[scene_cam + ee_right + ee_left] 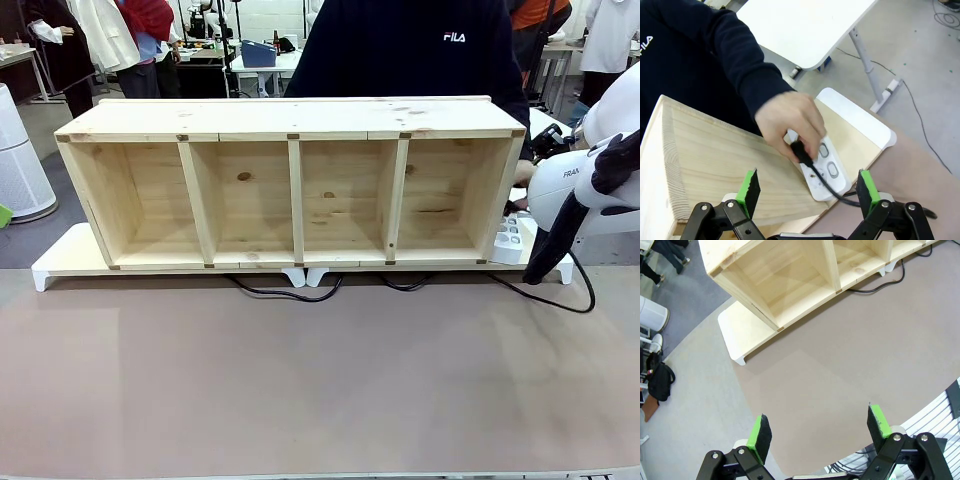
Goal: Perform cable management.
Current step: Release the Power Cable when the human grasps it.
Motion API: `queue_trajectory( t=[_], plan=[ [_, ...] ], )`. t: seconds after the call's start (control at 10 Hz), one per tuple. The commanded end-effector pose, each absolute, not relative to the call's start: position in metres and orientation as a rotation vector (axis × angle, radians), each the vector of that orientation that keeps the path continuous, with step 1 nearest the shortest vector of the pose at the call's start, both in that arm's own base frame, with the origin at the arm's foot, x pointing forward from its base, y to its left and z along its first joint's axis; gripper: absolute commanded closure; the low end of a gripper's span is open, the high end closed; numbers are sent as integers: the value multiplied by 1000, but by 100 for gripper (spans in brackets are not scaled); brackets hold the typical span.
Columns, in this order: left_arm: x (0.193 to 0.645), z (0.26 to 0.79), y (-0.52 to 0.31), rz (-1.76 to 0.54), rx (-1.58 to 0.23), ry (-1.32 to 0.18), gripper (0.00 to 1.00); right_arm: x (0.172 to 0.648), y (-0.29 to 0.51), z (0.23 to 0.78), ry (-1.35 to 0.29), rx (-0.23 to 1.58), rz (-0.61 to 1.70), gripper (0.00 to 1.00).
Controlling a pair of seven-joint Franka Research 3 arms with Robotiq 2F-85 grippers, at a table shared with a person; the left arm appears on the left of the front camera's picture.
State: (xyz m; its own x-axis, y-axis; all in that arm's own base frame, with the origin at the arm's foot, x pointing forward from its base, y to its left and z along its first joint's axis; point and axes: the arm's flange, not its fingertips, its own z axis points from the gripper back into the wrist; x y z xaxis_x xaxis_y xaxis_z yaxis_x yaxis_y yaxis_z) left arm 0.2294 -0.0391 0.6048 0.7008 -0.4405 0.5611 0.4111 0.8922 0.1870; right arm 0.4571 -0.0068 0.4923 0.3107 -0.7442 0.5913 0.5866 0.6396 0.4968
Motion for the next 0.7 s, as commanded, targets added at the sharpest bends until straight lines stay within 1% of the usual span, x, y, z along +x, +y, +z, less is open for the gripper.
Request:
queue_trajectory(
  t=[0.0, 0.6],
  plan=[
    [231, 606, -40, -474, 43, -648, 0, 457, -7, 492, -883, 197, -887, 0],
    [231, 606, -40, -474, 43, -648, 0, 457, -7, 492, -883, 197, -887, 0]
  ],
)
